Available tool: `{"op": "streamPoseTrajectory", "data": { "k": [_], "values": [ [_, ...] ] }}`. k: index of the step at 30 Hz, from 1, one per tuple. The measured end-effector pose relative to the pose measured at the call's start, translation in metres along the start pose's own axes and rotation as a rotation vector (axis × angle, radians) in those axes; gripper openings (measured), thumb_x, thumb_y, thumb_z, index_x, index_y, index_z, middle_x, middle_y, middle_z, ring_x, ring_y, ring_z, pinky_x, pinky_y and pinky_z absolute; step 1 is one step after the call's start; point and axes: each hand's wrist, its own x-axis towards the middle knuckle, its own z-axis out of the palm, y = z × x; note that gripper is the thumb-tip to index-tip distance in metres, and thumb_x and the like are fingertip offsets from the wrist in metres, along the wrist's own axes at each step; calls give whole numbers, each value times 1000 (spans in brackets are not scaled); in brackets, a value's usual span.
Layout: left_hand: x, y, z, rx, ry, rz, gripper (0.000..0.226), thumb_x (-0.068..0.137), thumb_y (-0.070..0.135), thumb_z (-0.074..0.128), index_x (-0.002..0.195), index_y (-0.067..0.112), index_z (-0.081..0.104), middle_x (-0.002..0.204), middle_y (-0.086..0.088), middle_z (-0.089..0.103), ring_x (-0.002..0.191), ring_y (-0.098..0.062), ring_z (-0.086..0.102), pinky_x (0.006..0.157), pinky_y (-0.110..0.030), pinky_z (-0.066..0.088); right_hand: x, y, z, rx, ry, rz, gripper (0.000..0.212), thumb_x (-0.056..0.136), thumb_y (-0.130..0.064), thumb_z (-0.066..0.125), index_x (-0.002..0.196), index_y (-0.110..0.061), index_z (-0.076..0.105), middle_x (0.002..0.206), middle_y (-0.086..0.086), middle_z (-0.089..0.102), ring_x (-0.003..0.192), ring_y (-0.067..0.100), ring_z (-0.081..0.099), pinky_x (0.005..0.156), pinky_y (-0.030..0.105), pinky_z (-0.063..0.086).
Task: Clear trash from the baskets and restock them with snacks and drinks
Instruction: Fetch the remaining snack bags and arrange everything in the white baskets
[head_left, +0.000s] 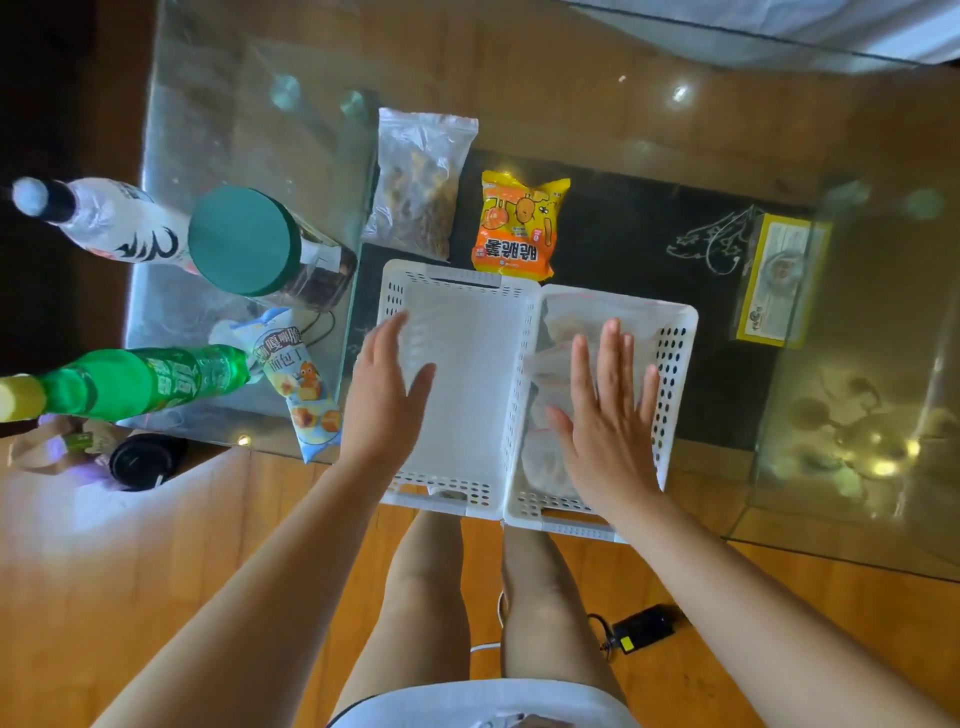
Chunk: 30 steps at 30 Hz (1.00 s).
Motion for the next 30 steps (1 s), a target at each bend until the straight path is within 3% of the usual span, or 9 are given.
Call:
{"op": "streamPoseTrajectory", "data": {
  "k": [3, 7, 10, 16, 21, 26, 28, 30],
  "values": [
    [18, -19, -8, -151, -2, -242, 61, 92, 23, 55, 145, 14, 27, 150, -7, 35, 136, -23, 36, 106, -30, 27, 31, -30, -15, 63, 49, -89, 69, 96, -41, 28, 140, -29, -24, 148, -1, -34, 139, 15, -28, 110, 38, -24],
    [40, -35, -10, -423, -101, -397, 58, 96, 28, 47, 147, 16, 23, 154, -6, 30, 140, -22, 31, 115, -40, 26, 99, -67, -36, 134, 76, -137, 59, 95, -36, 38, 148, -22, 15, 158, 8, 2, 146, 22, 1, 115, 44, -7],
    [47, -43, -4, -471, -175, -400, 51, 99, 30, 39, 147, 22, 26, 152, 0, 34, 138, -18, 34, 112, -31, 26, 155, -93, -41, 124, 89, -134, 52, 94, -36, 41, 142, -20, 32, 155, 8, 18, 143, 24, 17, 115, 45, 1],
    [54, -52, 8, -624, -198, -433, 40, 100, 25, 38, 139, 29, 43, 135, 12, 51, 129, -10, 44, 101, -20, 30, 253, -131, -40, -6, 72, -149, 49, 92, -33, 44, 138, -19, 35, 152, 7, 25, 139, 24, 24, 114, 44, 6],
    [56, -55, 9, -708, -220, -506, 38, 100, 23, 38, 137, 30, 46, 126, 12, 55, 122, -12, 50, 99, -24, 36, 300, -141, -38, -16, 52, -107, 49, 87, -25, 52, 135, -20, 39, 145, 8, 36, 136, 27, 30, 114, 45, 16],
    [57, -56, 5, -738, -265, -522, 38, 100, 22, 38, 137, 26, 46, 135, 3, 55, 125, -15, 49, 107, -29, 37, 318, -133, -37, -67, -78, -27, 55, 89, -28, 52, 140, -22, 31, 151, 10, 28, 143, 29, 16, 115, 50, 9],
    [57, -55, 4, -735, -278, -525, 39, 100, 21, 37, 138, 26, 45, 136, 2, 55, 126, -16, 49, 109, -32, 36, 321, -130, -38, -54, -114, 34, 49, 93, -28, 45, 140, -22, 31, 146, 11, 38, 139, 31, 25, 114, 48, 11],
    [57, -55, 4, -738, -285, -524, 39, 101, 20, 37, 139, 24, 44, 136, 1, 55, 126, -17, 49, 110, -35, 36, 320, -127, -40, 71, -121, 83, 38, 97, -27, 37, 134, -21, 38, 133, 11, 52, 125, 32, 44, 111, 45, 24]
  ]
}}
